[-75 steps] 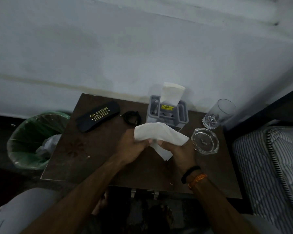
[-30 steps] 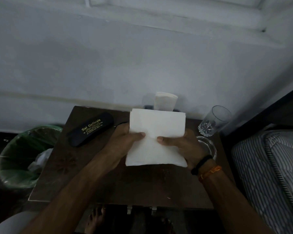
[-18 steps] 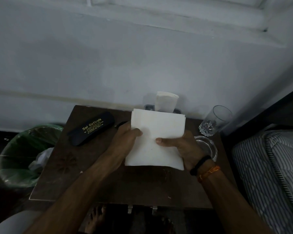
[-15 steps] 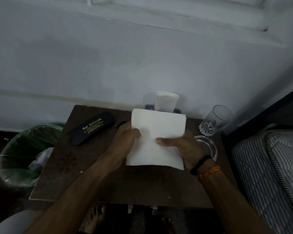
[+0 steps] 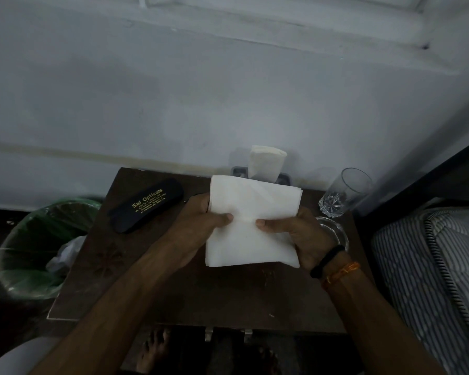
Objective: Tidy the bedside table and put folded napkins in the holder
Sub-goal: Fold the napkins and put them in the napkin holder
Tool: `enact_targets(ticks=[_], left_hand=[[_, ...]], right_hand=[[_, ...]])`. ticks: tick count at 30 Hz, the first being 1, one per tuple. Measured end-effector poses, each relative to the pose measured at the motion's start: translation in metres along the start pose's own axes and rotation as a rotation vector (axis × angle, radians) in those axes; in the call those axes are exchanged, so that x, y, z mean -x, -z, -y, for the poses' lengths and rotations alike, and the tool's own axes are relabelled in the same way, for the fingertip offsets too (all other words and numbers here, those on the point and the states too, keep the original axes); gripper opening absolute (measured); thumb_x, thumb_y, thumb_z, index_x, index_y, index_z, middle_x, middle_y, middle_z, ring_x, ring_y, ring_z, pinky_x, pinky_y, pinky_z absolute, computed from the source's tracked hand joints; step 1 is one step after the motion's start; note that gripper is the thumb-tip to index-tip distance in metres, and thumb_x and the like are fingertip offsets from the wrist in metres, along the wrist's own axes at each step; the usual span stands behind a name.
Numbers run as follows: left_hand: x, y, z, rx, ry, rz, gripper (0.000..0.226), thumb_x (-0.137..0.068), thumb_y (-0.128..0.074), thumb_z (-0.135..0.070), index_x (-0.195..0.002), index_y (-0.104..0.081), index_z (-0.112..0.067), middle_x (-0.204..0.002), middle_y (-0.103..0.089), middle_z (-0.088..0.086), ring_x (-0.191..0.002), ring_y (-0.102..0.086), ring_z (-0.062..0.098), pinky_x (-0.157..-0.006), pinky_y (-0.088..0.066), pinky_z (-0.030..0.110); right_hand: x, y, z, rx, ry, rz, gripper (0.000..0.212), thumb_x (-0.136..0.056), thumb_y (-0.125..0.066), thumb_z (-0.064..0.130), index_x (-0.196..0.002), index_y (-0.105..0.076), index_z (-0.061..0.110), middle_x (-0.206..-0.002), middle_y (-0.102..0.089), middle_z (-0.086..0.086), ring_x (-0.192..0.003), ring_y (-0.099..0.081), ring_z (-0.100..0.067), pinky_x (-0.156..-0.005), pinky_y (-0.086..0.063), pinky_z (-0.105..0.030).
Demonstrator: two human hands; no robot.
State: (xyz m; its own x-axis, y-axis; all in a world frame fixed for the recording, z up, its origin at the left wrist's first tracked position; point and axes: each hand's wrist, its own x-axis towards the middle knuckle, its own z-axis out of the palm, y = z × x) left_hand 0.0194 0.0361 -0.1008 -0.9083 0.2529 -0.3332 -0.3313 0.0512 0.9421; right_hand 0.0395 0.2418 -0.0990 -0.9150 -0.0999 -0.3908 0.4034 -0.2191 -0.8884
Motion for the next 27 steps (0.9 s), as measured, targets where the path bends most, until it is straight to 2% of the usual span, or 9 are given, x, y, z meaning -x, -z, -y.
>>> enact_targets(ticks=[5,7,9,11,13,16,20,24,27], left_hand=[[0.001,0.005,-0.007,0.062,0.009,0.036,0.035,-0.086,-0.060,0.007,-0.115,-0.067,-0.013,-0.115,-0.072,0.009,-0.109,-0.067,0.027,-0.095,-0.053,0.048],[0.001,0.006,-0.008,0.092,0.016,0.021,0.032,-0.085,-0.058,0.009,-0.109,-0.069,-0.010,-0.113,-0.071,0.013,-0.109,-0.066,0.030,-0.094,-0.054,0.047],[0.001,0.007,-0.009,0.118,0.010,0.001,0.027,-0.084,-0.058,0.012,-0.105,-0.070,-0.001,-0.111,-0.070,0.021,-0.109,-0.065,0.037,-0.093,-0.054,0.049],[0.000,0.007,-0.008,0.115,-0.027,0.021,0.023,-0.083,-0.057,0.013,-0.102,-0.069,0.007,-0.110,-0.070,0.026,-0.109,-0.064,0.041,-0.094,-0.051,0.052],[0.001,0.005,-0.009,0.101,-0.062,0.053,0.021,-0.083,-0.056,0.012,-0.097,-0.071,0.007,-0.108,-0.070,0.025,-0.108,-0.064,0.040,-0.094,-0.052,0.051],[0.002,0.005,-0.009,0.113,-0.076,0.086,0.021,-0.083,-0.056,0.013,-0.089,-0.073,0.002,-0.106,-0.073,0.019,-0.106,-0.068,0.033,-0.092,-0.054,0.044],[0.001,0.005,-0.010,0.161,-0.074,0.083,0.035,-0.081,-0.046,0.024,-0.079,-0.074,0.003,-0.100,-0.075,0.018,-0.099,-0.071,0.026,-0.082,-0.060,0.033],[-0.001,0.009,-0.010,0.179,-0.096,0.086,0.044,-0.080,-0.039,0.029,-0.079,-0.075,0.003,-0.102,-0.075,0.019,-0.101,-0.071,0.025,-0.080,-0.061,0.030],[-0.001,0.012,-0.010,0.123,-0.135,0.098,0.046,-0.080,-0.040,0.029,-0.080,-0.076,0.000,-0.104,-0.075,0.016,-0.102,-0.071,0.022,-0.079,-0.060,0.029]], right_hand=[[-0.002,0.007,0.002,-0.074,-0.010,0.078,0.044,-0.078,-0.066,-0.014,-0.122,-0.060,-0.006,-0.118,-0.067,-0.026,-0.108,-0.064,-0.044,-0.084,-0.056,-0.055],[-0.003,0.009,0.004,-0.068,-0.013,0.086,0.035,-0.074,-0.068,-0.012,-0.109,-0.067,-0.008,-0.111,-0.069,-0.027,-0.100,-0.066,-0.044,-0.075,-0.059,-0.049],[-0.003,0.011,0.006,-0.061,-0.003,0.100,0.018,-0.078,-0.061,-0.007,-0.087,-0.076,0.000,-0.103,-0.073,-0.021,-0.094,-0.070,-0.038,-0.070,-0.061,-0.042],[-0.003,0.012,0.007,-0.091,-0.006,0.138,0.019,-0.079,-0.058,-0.001,-0.078,-0.077,0.002,-0.108,-0.072,-0.023,-0.100,-0.069,-0.037,-0.076,-0.061,-0.043],[-0.004,0.013,0.007,-0.096,-0.010,0.166,0.010,-0.074,-0.067,0.005,-0.078,-0.075,0.003,-0.120,-0.064,-0.030,-0.112,-0.062,-0.044,-0.086,-0.059,-0.045],[-0.006,0.016,0.005,-0.068,0.013,0.212,0.030,-0.059,-0.088,0.020,-0.081,-0.076,0.004,-0.127,-0.058,-0.034,-0.119,-0.057,-0.046,-0.094,-0.055,-0.048],[-0.003,0.017,0.009,-0.051,0.041,0.236,0.044,-0.045,-0.097,0.031,-0.075,-0.076,0.006,-0.117,-0.067,-0.026,-0.112,-0.064,-0.039,-0.084,-0.059,-0.041],[0.000,0.018,0.015,-0.072,0.040,0.215,0.035,-0.047,-0.094,0.022,-0.067,-0.071,0.005,-0.113,-0.069,-0.024,-0.108,-0.067,-0.036,-0.078,-0.060,-0.038],[0.001,0.017,0.017,-0.077,0.028,0.163,0.012,-0.055,-0.077,0.012,-0.064,-0.069,0.006,-0.113,-0.069,-0.024,-0.106,-0.066,-0.039,-0.077,-0.061,-0.041]])
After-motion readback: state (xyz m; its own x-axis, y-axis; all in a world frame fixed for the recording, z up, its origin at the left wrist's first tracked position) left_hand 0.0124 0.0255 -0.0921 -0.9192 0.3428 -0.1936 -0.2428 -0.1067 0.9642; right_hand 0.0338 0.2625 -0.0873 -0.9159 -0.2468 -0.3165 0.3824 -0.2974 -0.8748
